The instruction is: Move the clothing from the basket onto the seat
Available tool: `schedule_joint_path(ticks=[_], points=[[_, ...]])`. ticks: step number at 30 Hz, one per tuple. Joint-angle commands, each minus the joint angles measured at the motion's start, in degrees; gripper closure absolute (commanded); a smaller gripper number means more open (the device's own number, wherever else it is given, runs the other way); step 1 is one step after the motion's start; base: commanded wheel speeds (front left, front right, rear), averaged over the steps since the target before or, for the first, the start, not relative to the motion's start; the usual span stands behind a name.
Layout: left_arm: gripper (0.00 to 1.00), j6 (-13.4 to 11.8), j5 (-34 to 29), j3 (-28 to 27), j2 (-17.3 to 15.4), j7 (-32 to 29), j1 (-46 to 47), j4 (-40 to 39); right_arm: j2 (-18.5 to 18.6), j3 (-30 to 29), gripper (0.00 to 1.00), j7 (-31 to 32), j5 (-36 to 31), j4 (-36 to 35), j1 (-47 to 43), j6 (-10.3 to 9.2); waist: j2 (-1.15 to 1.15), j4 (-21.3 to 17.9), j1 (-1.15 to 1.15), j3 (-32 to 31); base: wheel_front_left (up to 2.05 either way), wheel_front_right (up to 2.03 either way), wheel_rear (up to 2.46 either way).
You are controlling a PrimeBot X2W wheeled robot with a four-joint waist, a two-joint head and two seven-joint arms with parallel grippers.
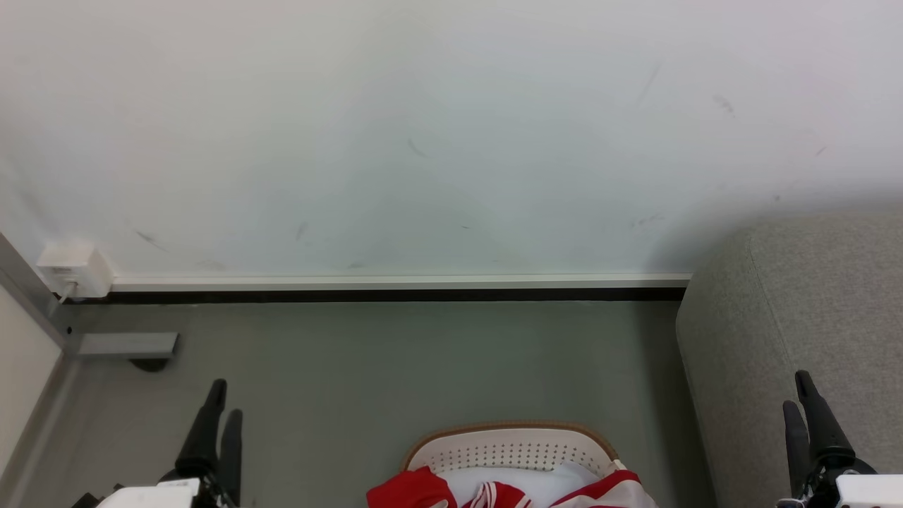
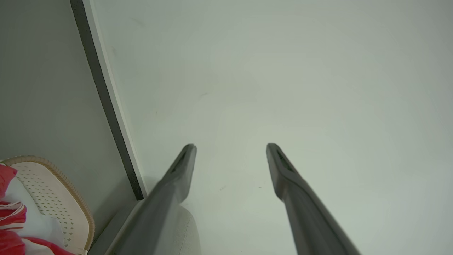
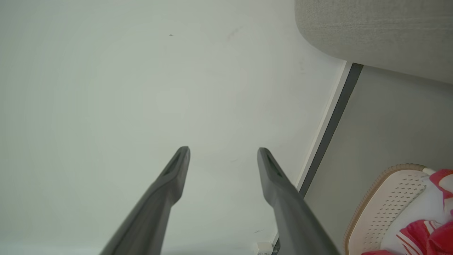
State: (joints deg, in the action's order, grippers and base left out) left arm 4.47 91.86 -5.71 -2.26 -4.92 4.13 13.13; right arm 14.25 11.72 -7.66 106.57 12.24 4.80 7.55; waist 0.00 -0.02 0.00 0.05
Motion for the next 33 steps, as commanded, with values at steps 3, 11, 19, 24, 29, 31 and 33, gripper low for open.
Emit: schedule_joint_path(ticks=[3, 11, 19, 24, 29, 31, 33], points=[[0.0, 0.4, -0.53, 0.15, -0.31, 1.19, 1.27, -1.28, 0.27, 0.09, 0.0, -0.53, -1.74, -2.15, 1.25, -0.01, 0.0, -0.06, 0.0, -0.01, 0.0, 0.0, 0.0], [0.0, 0.72, -5.88, 0.29, -0.36, 3.31, 1.39, -2.79, 0.49, 1.23, 0.0, -1.47, -5.52, -4.05, 1.51, -0.02, 0.0, -0.26, 0.0, -0.11, 0.0, 0.0, 0.0], [0.0, 1.01, -15.42, 0.15, -0.42, 5.25, 1.16, -4.07, 0.6, 1.7, 0.0, -2.2, -12.12, -4.77, 1.76, -0.02, 0.0, -0.45, 0.0, -0.16, 0.0, 0.0, 0.0], [0.0, 0.43, -21.49, 0.45, -0.45, 6.37, 1.05, -4.8, 0.12, 1.73, 0.0, -2.61, -15.77, -5.3, 1.88, -0.03, 0.0, -0.49, 0.0, -0.13, 0.0, 0.0, 0.0], [0.0, -0.43, -27.23, 1.17, -0.48, 7.46, 0.93, -5.91, 0.15, 1.93, 0.0, -3.02, -21.18, -5.82, 2.13, -0.03, 0.0, -0.5, 0.0, -0.13, 0.0, 0.0, 0.0], [0.0, -0.86, -29.16, 1.47, -0.5, 7.92, 0.8, -6.39, 0.24, 1.99, 0.0, -3.11, -23.67, -5.85, 2.19, -0.03, 0.0, -0.51, 0.0, -0.14, 0.0, 0.0, 0.0], [0.0, -1.38, -31.24, 1.71, -0.51, 8.31, 0.72, -6.9, 0.23, 2.02, 0.0, -3.28, -26.11, -5.85, 2.23, -0.04, 0.0, -0.5, 0.0, -0.15, 0.0, 0.0, 0.0]])
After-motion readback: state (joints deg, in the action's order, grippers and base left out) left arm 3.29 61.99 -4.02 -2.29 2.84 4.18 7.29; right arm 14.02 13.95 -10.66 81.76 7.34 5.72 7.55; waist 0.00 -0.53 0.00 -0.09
